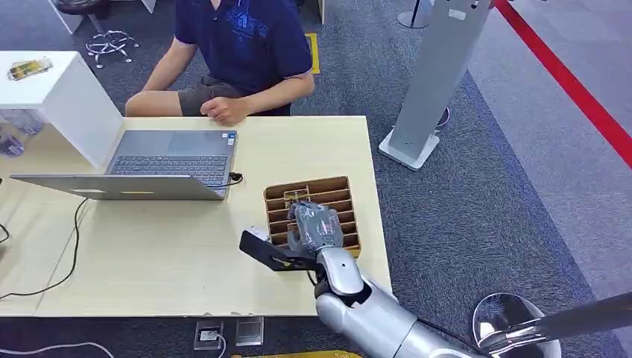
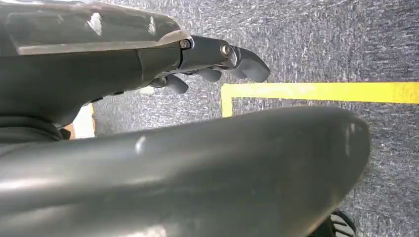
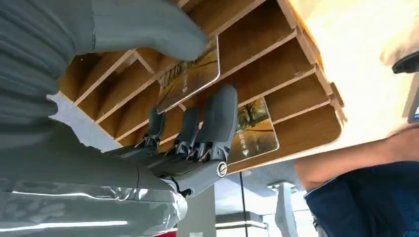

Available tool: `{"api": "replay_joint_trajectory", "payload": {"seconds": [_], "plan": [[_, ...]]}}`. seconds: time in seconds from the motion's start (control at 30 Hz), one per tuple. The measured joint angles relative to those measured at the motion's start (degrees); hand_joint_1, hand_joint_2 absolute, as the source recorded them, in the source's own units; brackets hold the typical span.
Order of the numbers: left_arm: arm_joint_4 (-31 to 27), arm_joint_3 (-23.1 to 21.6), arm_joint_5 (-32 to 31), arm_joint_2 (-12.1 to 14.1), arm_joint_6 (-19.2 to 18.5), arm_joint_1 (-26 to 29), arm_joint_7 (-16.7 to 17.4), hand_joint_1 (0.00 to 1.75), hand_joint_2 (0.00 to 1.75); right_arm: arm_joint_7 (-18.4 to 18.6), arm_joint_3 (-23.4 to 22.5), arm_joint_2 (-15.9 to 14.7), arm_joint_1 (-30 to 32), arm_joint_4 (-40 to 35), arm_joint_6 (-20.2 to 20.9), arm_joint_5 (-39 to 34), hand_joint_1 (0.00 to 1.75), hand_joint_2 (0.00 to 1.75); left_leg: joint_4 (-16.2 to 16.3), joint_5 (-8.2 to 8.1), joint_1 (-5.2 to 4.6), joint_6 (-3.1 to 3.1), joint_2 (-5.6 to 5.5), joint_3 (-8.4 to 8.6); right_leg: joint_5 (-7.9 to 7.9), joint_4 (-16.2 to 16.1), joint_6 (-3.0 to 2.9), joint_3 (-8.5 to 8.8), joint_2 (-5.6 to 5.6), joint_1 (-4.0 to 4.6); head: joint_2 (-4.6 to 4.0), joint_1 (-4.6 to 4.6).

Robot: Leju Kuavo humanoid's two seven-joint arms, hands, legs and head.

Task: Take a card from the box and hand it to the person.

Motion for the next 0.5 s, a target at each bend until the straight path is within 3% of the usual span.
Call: {"api": "replay_joint_trajectory", "payload": {"seconds": [0.17,0.5], "plan": [[0.00,0.00,0.00,0.00,-0.04,0.01,0.00,0.00,0.00,0.59,-0.11,-0.17,0.05,-0.59,0.24,0.39,0.94,1.75,0.00,0.00,0.00,0.00,0.01,0.01,0.00,0.00,0.00,0.00,0.01,0.00,0.00,0.00],[0.00,0.00,0.00,0.00,-0.35,0.01,-0.28,0.00,0.00,1.75,-0.48,-0.63,0.28,-2.03,0.94,1.57,1.03,1.75,0.00,0.00,0.00,0.00,0.01,0.01,0.00,0.00,0.00,0.00,0.01,0.00,0.02,0.00]]}}
